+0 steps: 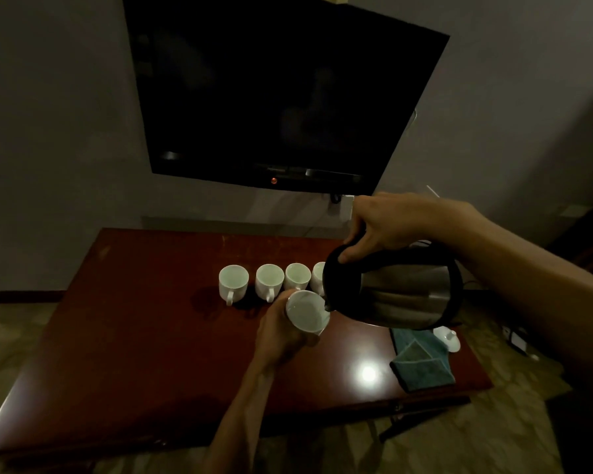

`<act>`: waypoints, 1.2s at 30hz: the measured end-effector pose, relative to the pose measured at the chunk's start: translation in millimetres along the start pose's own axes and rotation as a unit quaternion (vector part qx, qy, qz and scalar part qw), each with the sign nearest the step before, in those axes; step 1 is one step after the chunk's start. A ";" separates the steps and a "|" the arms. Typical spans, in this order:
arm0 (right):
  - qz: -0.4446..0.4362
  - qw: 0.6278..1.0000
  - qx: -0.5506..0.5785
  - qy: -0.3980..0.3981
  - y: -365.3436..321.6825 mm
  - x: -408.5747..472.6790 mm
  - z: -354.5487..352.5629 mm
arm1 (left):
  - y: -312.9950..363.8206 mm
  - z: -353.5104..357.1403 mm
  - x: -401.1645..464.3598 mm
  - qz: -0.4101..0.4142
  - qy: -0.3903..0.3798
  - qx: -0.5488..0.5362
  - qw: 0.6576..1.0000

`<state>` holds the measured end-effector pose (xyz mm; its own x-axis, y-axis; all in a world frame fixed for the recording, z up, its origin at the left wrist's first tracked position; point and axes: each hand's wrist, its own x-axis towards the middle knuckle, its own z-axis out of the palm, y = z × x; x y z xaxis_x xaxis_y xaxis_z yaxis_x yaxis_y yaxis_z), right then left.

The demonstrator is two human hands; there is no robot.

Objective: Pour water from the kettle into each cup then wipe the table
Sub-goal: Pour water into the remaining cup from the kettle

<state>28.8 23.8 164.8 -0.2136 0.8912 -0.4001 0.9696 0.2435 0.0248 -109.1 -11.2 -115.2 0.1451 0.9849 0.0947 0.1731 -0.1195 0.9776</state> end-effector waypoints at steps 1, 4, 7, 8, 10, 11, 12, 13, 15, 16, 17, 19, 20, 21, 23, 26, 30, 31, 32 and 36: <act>0.001 1.000 -0.003 0.002 -0.4 -0.4 -0.5 | -0.8 0.2 0.0 -0.001 -0.002 0.000 1.000; -0.005 1.000 -0.010 0.000 -1.0 -0.5 -1.0 | -3.9 1.3 -0.2 0.003 -0.006 0.001 1.000; -0.003 1.000 -0.022 0.002 -3.3 -1.3 -0.7 | -4.2 1.6 0.5 0.007 -0.008 0.001 1.000; -0.001 1.000 -0.019 0.004 -3.5 -1.7 -0.2 | -3.6 1.6 0.8 0.010 -0.009 0.002 1.000; 0.006 1.000 -0.011 0.005 -4.4 -3.0 1.6 | -1.1 1.1 0.8 0.014 -0.009 0.003 1.000; 0.008 1.000 -0.010 0.006 -4.7 -3.2 1.8 | -0.2 0.7 1.0 0.017 -0.007 0.004 1.000; 0.009 1.000 -0.009 0.007 -4.7 -3.2 1.9 | 1.1 0.9 0.4 0.019 -0.006 0.002 1.000; 0.010 1.000 -0.007 0.005 -3.8 -3.0 2.5 | 2.2 1.9 -0.7 0.019 -0.006 -0.002 1.000; 0.007 1.000 0.000 -0.003 -3.8 -3.5 2.6 | 5.7 2.2 -2.5 0.020 -0.006 -0.006 1.000; 0.007 1.000 0.000 -0.005 -3.8 -4.1 2.6 | 6.3 2.9 -3.0 0.021 -0.006 -0.006 1.000; 0.006 1.000 -0.001 -0.006 -3.6 -3.9 2.6 | 6.7 3.6 -3.3 0.021 -0.005 -0.009 1.000; 0.007 1.000 0.005 -0.008 -3.4 -3.5 3.2 | 5.7 4.3 -4.5 0.021 -0.001 -0.011 1.000; 0.007 1.000 0.009 -0.010 -3.5 -4.0 3.0 | 5.1 4.6 -4.8 0.019 0.002 -0.010 1.000; 0.007 1.000 0.011 -0.013 -3.8 -4.2 2.4 | 4.3 4.6 -4.9 0.018 0.006 -0.009 1.000; 0.000 1.000 0.012 -0.018 -3.5 -4.3 1.3 | 2.9 4.1 -5.0 0.021 0.010 -0.008 1.000; 0.001 1.000 0.008 -0.016 -4.0 -4.0 1.7 | 3.8 2.8 -4.2 0.021 0.015 0.003 1.000; 0.002 1.000 -0.005 -0.015 -2.8 -1.5 1.9 | 3.9 3.6 -2.4 0.022 0.020 0.000 1.000; 0.003 1.000 -0.001 -0.016 -2.8 -2.2 1.3 | 3.4 3.6 -2.4 0.021 0.021 -0.003 1.000; 0.002 1.000 0.004 -0.016 -2.6 -3.4 0.6 | 2.8 3.8 -2.6 0.020 0.023 -0.004 1.000; 0.001 1.000 0.018 -0.014 -1.9 -6.5 3.2 | 6.2 3.2 -5.4 0.021 0.029 0.000 0.999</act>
<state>28.8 16.3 164.5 -0.2091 0.8802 -0.4262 0.9737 0.2276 -0.0077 -105.7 -17.6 -110.3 0.0962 0.9846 0.1459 0.1676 -0.1605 0.9727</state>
